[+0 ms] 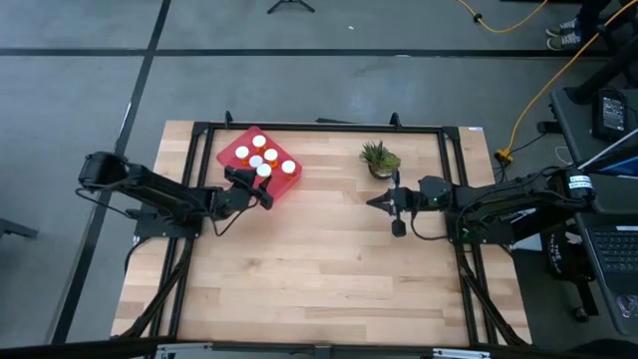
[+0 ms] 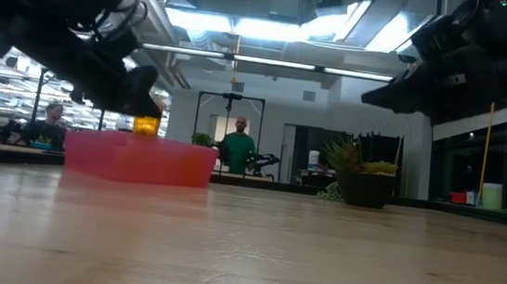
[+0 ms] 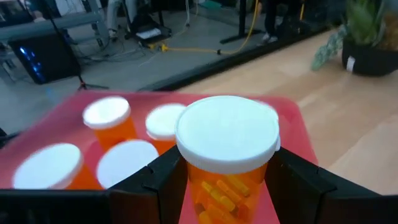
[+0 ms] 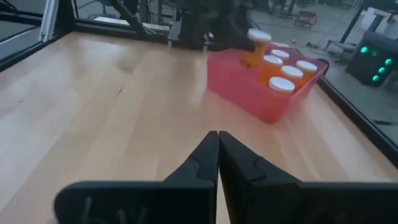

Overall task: Pick and place pill bottles into a basket
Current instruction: Put the orange pill bottle into the red container

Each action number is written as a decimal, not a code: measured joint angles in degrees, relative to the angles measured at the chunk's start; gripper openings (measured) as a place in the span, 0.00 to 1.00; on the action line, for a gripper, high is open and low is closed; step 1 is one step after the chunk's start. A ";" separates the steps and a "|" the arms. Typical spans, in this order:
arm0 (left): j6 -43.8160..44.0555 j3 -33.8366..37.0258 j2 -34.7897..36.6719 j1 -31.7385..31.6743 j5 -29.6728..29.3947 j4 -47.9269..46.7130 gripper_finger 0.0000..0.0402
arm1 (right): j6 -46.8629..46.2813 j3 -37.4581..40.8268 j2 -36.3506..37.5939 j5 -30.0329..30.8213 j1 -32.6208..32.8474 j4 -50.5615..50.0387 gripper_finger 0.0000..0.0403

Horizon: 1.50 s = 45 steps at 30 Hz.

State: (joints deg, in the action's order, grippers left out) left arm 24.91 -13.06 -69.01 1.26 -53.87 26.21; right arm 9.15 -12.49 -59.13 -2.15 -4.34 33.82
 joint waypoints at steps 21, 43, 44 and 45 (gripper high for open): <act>-0.11 -0.02 -8.79 -6.82 10.48 5.36 0.47 | 0.12 0.00 0.00 0.02 -1.81 1.16 0.04; -1.46 -0.04 -8.79 -10.78 16.11 5.32 0.47 | 0.13 0.00 0.00 0.02 -1.81 1.06 0.04; -1.75 -0.04 -8.79 -10.78 16.11 5.32 0.48 | 0.13 0.00 0.00 0.02 -1.81 1.07 0.04; -1.99 -0.04 -8.79 -10.78 16.11 5.32 0.48 | 0.13 0.00 0.00 0.02 -1.81 1.05 0.04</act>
State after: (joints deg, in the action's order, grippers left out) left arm 22.92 -13.10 -77.80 -9.52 -37.76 31.53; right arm 9.28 -12.49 -59.13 -2.13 -6.15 34.87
